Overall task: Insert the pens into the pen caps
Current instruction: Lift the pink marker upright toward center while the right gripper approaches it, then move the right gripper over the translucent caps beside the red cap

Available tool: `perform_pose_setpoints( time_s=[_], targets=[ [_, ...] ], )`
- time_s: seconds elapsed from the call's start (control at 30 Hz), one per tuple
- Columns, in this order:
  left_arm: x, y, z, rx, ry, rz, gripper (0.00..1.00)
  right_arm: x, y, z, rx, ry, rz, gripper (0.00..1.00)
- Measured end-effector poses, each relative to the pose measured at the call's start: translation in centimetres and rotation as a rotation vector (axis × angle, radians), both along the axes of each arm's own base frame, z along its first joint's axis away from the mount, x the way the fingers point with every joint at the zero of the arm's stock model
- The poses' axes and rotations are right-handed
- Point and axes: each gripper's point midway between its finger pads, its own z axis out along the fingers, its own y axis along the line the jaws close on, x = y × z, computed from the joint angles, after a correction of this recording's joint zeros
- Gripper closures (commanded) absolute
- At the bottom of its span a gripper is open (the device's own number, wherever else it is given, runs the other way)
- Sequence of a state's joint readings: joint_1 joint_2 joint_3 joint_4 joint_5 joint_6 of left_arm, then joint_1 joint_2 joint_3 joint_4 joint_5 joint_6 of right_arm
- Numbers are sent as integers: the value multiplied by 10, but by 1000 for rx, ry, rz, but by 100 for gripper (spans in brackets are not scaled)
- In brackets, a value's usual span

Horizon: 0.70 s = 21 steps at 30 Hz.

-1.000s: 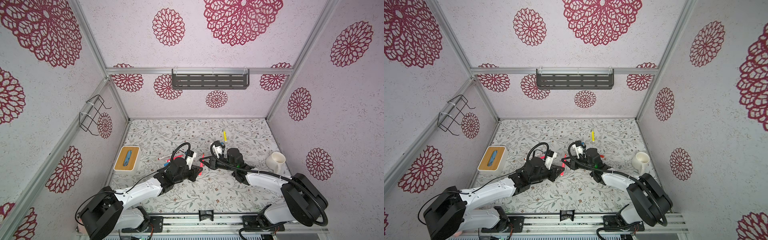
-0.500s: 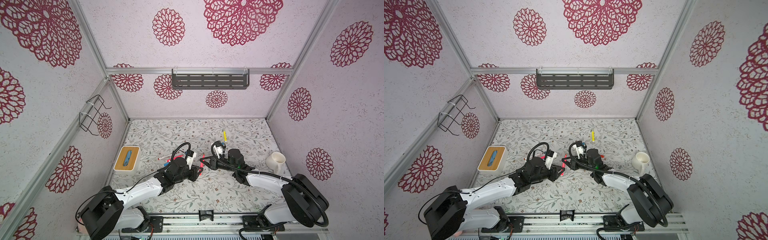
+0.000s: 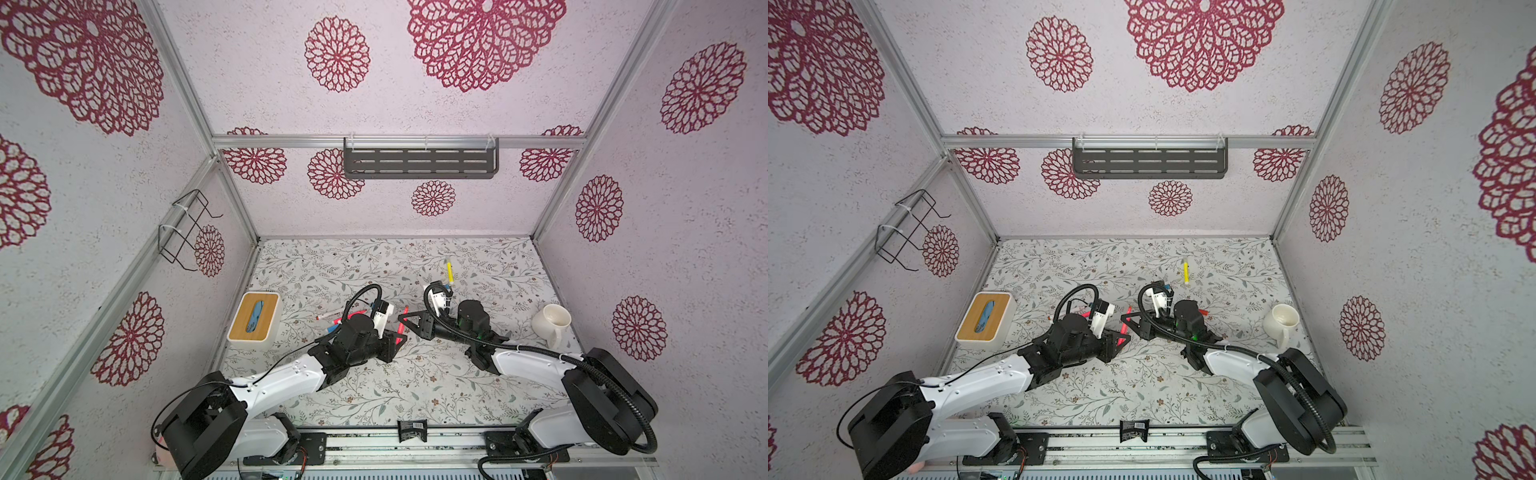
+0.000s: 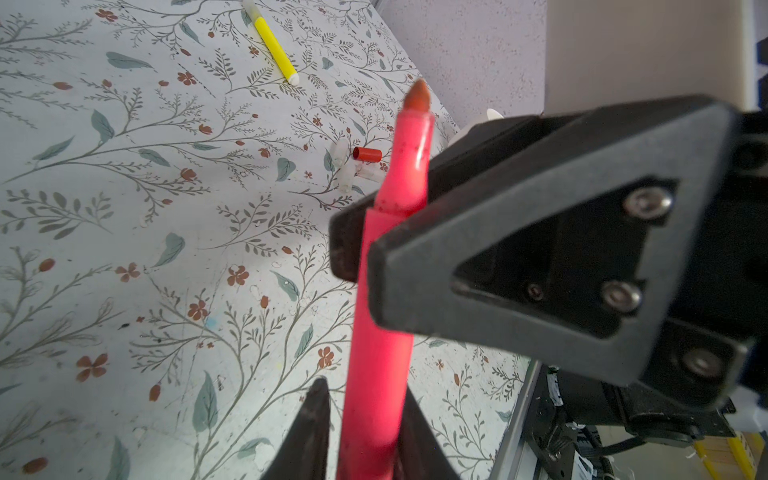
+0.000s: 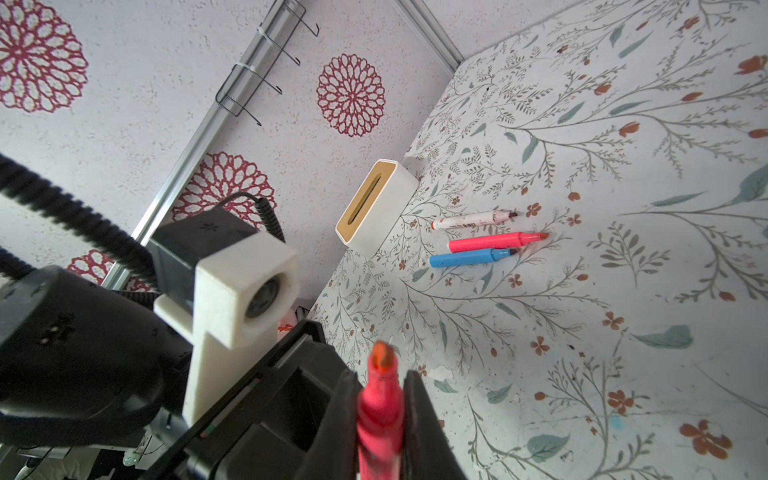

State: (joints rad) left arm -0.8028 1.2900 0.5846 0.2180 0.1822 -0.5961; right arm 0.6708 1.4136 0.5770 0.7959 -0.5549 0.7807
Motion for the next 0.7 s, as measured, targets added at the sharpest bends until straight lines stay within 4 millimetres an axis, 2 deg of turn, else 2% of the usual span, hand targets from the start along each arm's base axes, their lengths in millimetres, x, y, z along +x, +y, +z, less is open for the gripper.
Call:
perform_pose_setpoints(
  time_s=[0.1, 0.17, 0.3, 0.33, 0.4, 0.47, 0.57, 0.7],
  targets=[
    [-1, -2, 1, -4, -5, -9, 86, -1, 1, 0, 4, 5, 1, 88],
    [-1, -1, 2, -2, -10, -2, 95, -1, 1, 0, 5, 7, 3, 88],
    [-1, 1, 6, -3, -21, 9, 100, -2, 2, 4, 15, -5, 6, 85],
    [-1, 2, 7, -3, -24, 13, 100, -2, 3, 5, 18, -7, 8, 82],
    [-1, 3, 9, 1, -28, 20, 100, -3, 4, 6, 24, -6, 9, 63],
    [2, 7, 10, 10, -38, 49, 100, -4, 3, 5, 21, -1, 7, 49],
    [6, 13, 9, 28, -45, 84, 100, -3, -3, 2, -10, 0, -26, 41],
    [8, 18, 3, 51, -40, 105, 100, 4, -23, 1, -112, 1, -145, 37]
  ],
)
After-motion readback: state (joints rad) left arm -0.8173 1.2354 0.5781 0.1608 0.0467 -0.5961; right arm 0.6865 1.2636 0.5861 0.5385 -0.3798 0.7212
